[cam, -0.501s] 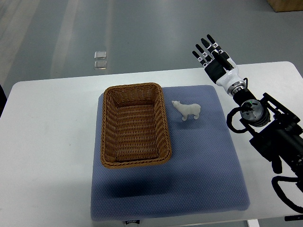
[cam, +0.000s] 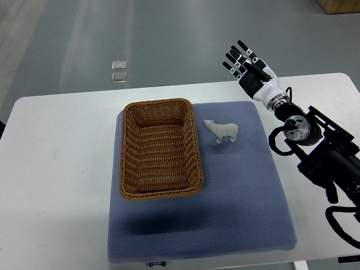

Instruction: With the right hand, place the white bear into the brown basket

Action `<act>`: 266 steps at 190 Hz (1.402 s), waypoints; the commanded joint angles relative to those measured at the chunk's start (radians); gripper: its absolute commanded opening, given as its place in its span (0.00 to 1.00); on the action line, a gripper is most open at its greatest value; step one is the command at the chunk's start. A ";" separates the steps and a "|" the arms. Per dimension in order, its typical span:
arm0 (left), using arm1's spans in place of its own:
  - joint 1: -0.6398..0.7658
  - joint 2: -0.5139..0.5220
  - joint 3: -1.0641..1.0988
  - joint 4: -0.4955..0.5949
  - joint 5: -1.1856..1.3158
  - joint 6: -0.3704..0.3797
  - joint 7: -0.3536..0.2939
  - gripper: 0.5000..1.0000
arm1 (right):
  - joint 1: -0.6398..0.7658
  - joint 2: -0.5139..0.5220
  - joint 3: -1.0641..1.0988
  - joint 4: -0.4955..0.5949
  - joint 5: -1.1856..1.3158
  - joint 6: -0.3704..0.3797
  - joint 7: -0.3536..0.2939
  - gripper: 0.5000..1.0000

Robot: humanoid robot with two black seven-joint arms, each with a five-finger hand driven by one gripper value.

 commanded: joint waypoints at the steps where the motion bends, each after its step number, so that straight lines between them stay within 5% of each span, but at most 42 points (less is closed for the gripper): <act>1: 0.000 0.000 0.001 -0.001 0.000 -0.002 0.000 1.00 | 0.051 -0.041 -0.073 0.002 -0.147 0.003 -0.003 0.86; 24: 0.000 0.000 0.001 -0.001 0.000 -0.010 0.000 1.00 | 0.185 -0.114 -0.239 0.016 -0.419 -0.001 -0.054 0.86; 52: 0.000 0.000 0.001 -0.003 0.000 -0.013 0.000 1.00 | 0.402 -0.193 -0.547 0.039 -0.721 0.057 -0.241 0.86; 77: -0.001 0.000 0.001 -0.003 0.000 -0.013 0.000 1.00 | 0.582 -0.203 -0.765 0.045 -0.735 0.164 -0.333 0.86; 105: -0.001 0.000 0.001 -0.003 0.000 -0.014 0.000 1.00 | 0.628 -0.180 -0.820 0.052 -0.733 0.173 -0.384 0.86; 184: -0.001 0.000 0.002 -0.004 0.002 -0.016 0.003 1.00 | 0.499 -0.184 -0.822 0.191 -0.736 0.160 -0.387 0.85; 266: -0.001 0.000 0.002 -0.004 0.002 -0.016 0.005 1.00 | 0.420 -0.176 -0.846 0.194 -0.756 0.115 -0.377 0.83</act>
